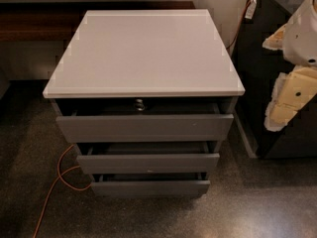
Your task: Pick pepsi can from top drawer and place on counter
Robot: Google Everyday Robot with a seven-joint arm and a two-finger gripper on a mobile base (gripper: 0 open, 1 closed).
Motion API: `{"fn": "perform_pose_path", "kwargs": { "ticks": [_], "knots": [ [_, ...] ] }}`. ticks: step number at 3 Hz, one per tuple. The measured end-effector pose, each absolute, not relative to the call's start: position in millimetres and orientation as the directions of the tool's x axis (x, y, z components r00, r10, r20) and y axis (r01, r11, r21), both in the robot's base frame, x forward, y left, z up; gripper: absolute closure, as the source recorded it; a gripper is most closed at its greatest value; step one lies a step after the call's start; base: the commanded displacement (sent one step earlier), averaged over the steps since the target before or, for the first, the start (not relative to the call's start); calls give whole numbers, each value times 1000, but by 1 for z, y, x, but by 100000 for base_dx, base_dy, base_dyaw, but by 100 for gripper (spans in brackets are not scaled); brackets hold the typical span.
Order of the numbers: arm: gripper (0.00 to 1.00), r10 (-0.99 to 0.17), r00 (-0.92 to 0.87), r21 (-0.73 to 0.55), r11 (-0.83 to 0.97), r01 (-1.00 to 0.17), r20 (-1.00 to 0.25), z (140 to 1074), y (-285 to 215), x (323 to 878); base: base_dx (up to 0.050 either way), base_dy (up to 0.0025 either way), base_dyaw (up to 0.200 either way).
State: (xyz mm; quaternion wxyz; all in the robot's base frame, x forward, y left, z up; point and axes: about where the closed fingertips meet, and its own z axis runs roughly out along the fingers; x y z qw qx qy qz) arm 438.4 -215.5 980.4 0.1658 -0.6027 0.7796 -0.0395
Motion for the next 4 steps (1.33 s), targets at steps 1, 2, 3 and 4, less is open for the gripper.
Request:
{"fn": "perform_pose_path", "kwargs": {
  "ticks": [1, 2, 3, 4],
  "knots": [
    [0, -953, -219, -262, 270, -926, -211, 980, -216, 438, 0, 0, 0],
    [0, -957, -177, -260, 236, -936, -232, 962, -206, 447, 0, 0, 0],
    [0, -957, -150, -251, 213, -944, -247, 945, -199, 455, 0, 0, 0],
    [0, -961, -127, -246, 188, -951, -245, 916, -188, 463, 0, 0, 0]
  ]
}}
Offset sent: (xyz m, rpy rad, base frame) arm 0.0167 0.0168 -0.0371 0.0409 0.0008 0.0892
